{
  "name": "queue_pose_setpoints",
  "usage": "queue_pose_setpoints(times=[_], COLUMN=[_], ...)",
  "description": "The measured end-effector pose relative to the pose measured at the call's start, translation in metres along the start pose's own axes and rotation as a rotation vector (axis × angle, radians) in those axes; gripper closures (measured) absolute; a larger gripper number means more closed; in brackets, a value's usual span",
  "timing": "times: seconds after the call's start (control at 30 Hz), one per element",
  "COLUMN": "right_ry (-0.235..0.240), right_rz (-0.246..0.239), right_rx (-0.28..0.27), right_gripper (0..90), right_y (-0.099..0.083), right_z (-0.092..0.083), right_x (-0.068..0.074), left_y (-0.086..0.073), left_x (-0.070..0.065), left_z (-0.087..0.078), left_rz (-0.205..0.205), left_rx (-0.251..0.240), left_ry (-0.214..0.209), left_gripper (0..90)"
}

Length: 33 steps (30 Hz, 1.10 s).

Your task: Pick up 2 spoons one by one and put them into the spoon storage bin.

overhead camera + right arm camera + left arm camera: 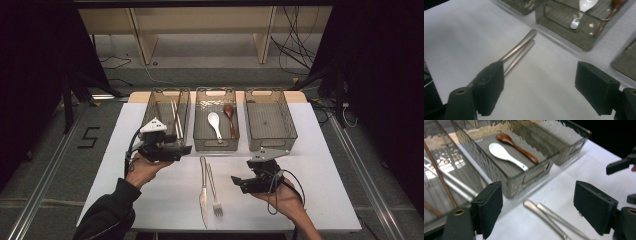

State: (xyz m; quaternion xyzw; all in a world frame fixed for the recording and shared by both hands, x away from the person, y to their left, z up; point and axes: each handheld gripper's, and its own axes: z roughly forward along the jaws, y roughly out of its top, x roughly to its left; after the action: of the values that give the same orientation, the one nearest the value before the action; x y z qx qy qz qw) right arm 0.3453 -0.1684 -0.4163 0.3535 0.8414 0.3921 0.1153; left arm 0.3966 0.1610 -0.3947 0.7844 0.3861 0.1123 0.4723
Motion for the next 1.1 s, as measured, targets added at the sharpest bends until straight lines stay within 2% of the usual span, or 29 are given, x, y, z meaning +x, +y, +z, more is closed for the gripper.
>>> queue_pose_setpoints(times=[0.1, 0.23, 0.53, 0.7, 0.73, 0.8, 0.9, 1.1], right_ry=[0.011, 0.035, 0.066, 0.075, 0.076, 0.078, 0.083, 0.081], right_rz=[-0.032, -0.058, -0.104, -0.124, -0.127, -0.135, -0.135, -0.133], right_rx=[0.02, 0.037, 0.041, 0.052, 0.055, 0.061, 0.067, 0.07], right_gripper=[31.6, 43.8, 66.3, 76.4, 77.8, 81.1, 85.0, 88.5], right_y=[0.003, 0.006, 0.014, 0.017, 0.017, 0.017, 0.017, 0.017], right_z=[0.007, 0.015, 0.04, 0.053, 0.055, 0.057, 0.06, 0.065], right_x=[0.006, 0.01, 0.015, 0.018, 0.019, 0.019, 0.019, 0.018], left_y=[-0.011, -0.023, -0.052, -0.059, -0.061, -0.063, -0.068, -0.074], left_x=[0.0, 0.0, 0.001, -0.003, -0.004, -0.006, -0.006, -0.007], left_z=[-0.005, -0.015, -0.033, -0.04, -0.042, -0.046, -0.05, -0.05], left_rz=[0.008, 0.006, 0.005, 0.009, 0.02, 0.039, 0.039, 0.043], left_rx=[-0.006, -0.037, -0.103, -0.148, -0.15, -0.151, -0.158, -0.141], left_ry=[0.002, 0.012, 0.03, 0.006, -0.012, 0.003, 0.012, 0.012], left_gripper=[21.2, 19.7, 18.6, 17.5, 16.7, 16.0, 15.9, 15.8])
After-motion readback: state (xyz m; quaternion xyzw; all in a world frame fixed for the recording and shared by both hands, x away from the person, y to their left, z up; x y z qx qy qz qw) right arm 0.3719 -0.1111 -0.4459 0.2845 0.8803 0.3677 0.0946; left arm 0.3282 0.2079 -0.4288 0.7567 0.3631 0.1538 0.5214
